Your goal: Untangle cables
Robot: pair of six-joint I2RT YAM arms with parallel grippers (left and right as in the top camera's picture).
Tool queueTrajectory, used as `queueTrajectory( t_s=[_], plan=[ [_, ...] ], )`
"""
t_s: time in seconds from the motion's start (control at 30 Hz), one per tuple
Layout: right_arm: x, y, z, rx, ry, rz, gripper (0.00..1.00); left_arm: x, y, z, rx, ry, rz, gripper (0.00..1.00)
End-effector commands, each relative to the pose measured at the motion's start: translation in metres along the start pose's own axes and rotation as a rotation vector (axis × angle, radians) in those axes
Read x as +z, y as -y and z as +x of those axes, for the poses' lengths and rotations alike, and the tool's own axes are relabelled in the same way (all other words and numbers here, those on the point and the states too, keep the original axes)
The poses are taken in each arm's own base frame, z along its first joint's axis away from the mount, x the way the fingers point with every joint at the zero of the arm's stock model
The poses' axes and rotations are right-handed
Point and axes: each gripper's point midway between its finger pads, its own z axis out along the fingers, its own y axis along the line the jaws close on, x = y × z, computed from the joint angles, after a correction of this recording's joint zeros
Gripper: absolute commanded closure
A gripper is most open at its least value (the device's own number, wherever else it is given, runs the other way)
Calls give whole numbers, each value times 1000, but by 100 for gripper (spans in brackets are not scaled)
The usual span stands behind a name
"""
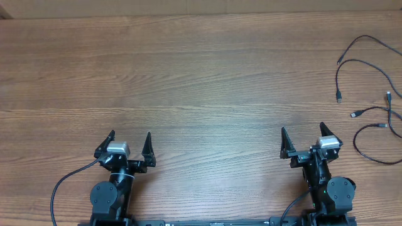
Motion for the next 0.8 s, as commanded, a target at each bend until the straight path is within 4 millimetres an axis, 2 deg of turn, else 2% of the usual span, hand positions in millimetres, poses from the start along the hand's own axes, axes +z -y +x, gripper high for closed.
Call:
queueTrajectory(
  t_s=[0.0, 0.77],
  plan=[
    [0, 1, 1, -2, 7, 4, 0, 0, -3, 0, 11, 6, -12, 0],
    [0, 2, 1, 29, 8, 11, 0, 0, -3, 0, 11, 6, -12, 1]
  ],
)
